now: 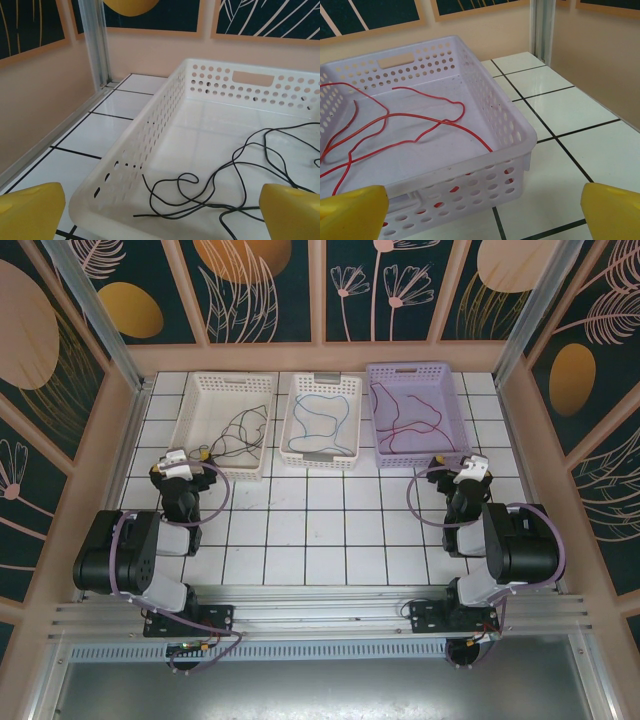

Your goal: Untangle the cables

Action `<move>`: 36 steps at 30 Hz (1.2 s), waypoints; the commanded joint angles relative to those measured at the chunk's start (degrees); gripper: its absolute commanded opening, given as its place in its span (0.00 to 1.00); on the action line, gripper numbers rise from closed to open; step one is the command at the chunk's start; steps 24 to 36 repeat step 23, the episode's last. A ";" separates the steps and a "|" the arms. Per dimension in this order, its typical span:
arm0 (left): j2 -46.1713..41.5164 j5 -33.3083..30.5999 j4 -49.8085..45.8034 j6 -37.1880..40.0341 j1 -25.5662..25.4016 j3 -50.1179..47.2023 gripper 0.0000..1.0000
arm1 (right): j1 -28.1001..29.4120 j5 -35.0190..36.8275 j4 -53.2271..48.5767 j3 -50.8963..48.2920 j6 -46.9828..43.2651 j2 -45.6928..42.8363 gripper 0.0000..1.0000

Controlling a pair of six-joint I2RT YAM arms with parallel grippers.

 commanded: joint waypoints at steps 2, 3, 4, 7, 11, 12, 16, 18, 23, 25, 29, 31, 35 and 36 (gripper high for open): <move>-0.34 0.73 3.43 -0.60 0.15 -0.82 0.99 | 0.42 -0.57 2.34 1.10 0.05 0.34 0.99; -0.38 0.73 3.40 -0.65 0.15 -0.87 0.99 | 0.41 -0.56 2.45 1.05 0.05 0.31 0.99; -0.38 0.62 3.40 -0.66 0.20 -0.76 0.99 | 0.37 -0.57 2.43 1.05 0.05 0.34 0.99; -0.37 0.79 3.26 -0.74 0.16 -0.71 0.99 | 0.34 -0.55 2.32 1.05 0.05 0.33 0.99; -0.33 0.74 3.22 -0.77 0.16 -0.65 0.99 | 0.41 -0.50 2.44 1.07 0.05 0.32 0.99; -0.36 0.82 3.22 -0.74 0.15 -0.64 0.99 | 0.40 -0.56 2.37 1.07 0.05 0.27 0.99; -0.21 0.83 3.00 -0.71 0.15 -0.48 0.99 | 0.40 -0.49 2.32 1.06 0.01 0.32 0.99; -0.21 0.90 2.94 -0.77 0.20 -0.47 0.99 | 0.38 -0.49 2.40 1.08 0.05 0.34 0.99; -0.32 0.84 3.36 -0.69 0.15 -0.73 0.99 | 0.34 -0.49 2.36 1.02 0.01 0.31 0.99; -0.32 0.84 3.36 -0.69 0.15 -0.73 0.99 | 0.34 -0.49 2.36 1.02 0.01 0.31 0.99; -0.32 0.84 3.36 -0.69 0.15 -0.73 0.99 | 0.34 -0.49 2.36 1.02 0.01 0.31 0.99; -0.32 0.84 3.36 -0.69 0.15 -0.73 0.99 | 0.34 -0.49 2.36 1.02 0.01 0.31 0.99; -0.32 0.84 3.36 -0.69 0.15 -0.73 0.99 | 0.34 -0.49 2.36 1.02 0.01 0.31 0.99; -0.32 0.84 3.36 -0.69 0.15 -0.73 0.99 | 0.34 -0.49 2.36 1.02 0.01 0.31 0.99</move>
